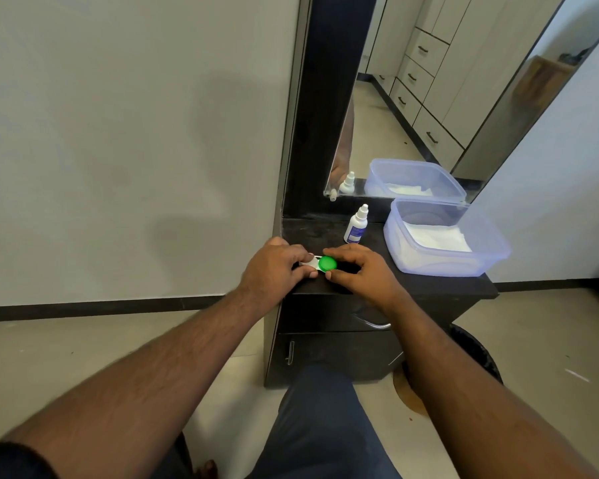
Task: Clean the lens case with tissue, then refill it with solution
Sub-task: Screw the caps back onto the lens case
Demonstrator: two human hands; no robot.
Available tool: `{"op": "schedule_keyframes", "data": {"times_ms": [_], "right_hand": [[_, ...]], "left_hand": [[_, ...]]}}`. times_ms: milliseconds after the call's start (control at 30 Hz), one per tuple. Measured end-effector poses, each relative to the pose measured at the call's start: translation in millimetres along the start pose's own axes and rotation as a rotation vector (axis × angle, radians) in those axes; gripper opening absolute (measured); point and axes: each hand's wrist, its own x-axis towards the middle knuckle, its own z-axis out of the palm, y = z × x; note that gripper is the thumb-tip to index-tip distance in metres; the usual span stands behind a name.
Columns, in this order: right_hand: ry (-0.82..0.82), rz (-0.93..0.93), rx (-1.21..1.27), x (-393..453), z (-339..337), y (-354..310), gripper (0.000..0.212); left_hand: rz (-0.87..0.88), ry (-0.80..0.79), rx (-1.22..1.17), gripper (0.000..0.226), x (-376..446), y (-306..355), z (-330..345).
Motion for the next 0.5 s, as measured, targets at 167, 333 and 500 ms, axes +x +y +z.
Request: {"op": "schedule_keyframes", "data": {"times_ms": [167, 333, 500], "right_hand": [[-0.027, 0.023, -0.046, 3.9, 0.1, -0.4, 0.042], [-0.002, 0.057, 0.002, 2.9, -0.4, -2.1, 0.036], [0.017, 0.066, -0.007, 1.3, 0.5, -7.2, 0.034]], "left_hand": [[-0.039, 0.007, -0.012, 0.036, 0.9, -0.8, 1.0], [-0.089, 0.051, -0.174, 0.034, 0.1, -2.0, 3.4], [-0.105, 0.05, -0.171, 0.034, 0.3, -0.7, 3.0]]}}
